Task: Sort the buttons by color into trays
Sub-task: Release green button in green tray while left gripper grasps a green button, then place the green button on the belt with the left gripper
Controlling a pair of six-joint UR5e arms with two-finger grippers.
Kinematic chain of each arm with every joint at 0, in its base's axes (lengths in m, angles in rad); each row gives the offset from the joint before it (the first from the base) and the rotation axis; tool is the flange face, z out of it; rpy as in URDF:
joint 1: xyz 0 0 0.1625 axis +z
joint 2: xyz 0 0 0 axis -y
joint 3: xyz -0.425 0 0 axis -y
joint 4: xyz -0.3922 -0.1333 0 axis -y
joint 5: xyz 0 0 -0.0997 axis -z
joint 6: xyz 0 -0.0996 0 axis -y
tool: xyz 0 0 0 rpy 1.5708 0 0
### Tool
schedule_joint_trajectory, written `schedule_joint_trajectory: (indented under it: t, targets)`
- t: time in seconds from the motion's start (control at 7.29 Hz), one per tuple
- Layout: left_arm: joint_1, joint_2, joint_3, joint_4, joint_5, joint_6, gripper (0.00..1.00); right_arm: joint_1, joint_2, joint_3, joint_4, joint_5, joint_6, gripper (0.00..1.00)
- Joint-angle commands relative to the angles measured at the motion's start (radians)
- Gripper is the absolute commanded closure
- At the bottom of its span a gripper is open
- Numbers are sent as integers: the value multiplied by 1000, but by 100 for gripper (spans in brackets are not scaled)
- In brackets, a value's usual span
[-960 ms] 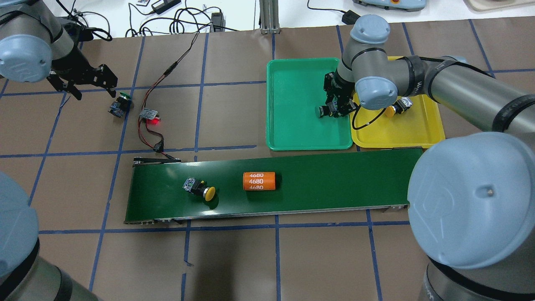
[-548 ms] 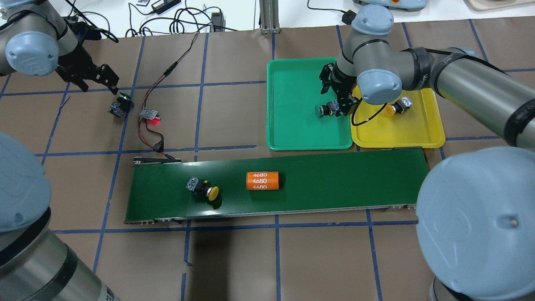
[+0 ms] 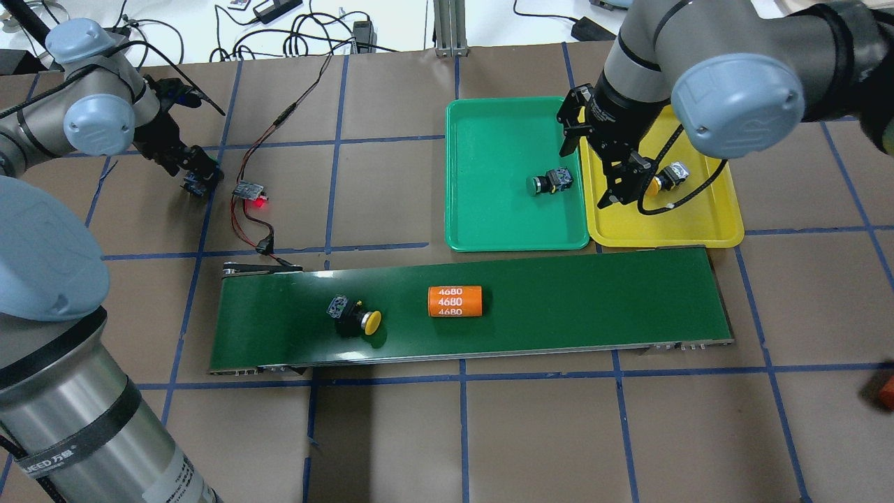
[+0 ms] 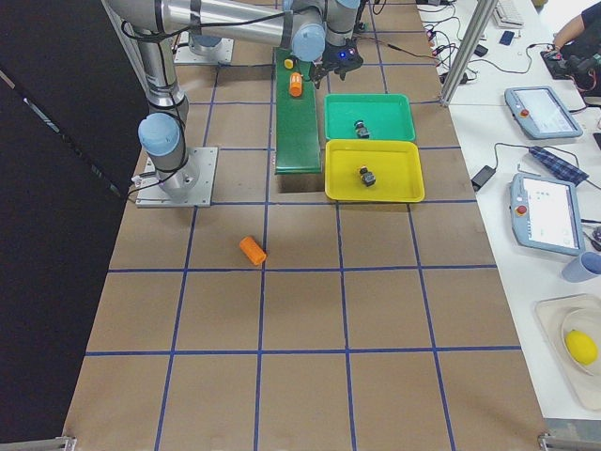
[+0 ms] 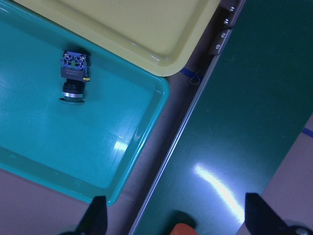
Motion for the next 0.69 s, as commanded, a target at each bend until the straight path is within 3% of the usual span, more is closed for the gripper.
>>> schedule_joint_trajectory:
  t: [0.0,0.27,0.55]
  targets:
    - [-13,22,-15,-13,1,-14,100,-10,-29,23,-5,-1,4,0]
    - [-19,96,-51,-42,9,-15,100,-18,-35,46,4,9,5,0]
    - [-83,326,-171,-140,15,20,100,-9,-51,54,1,9,4,0]
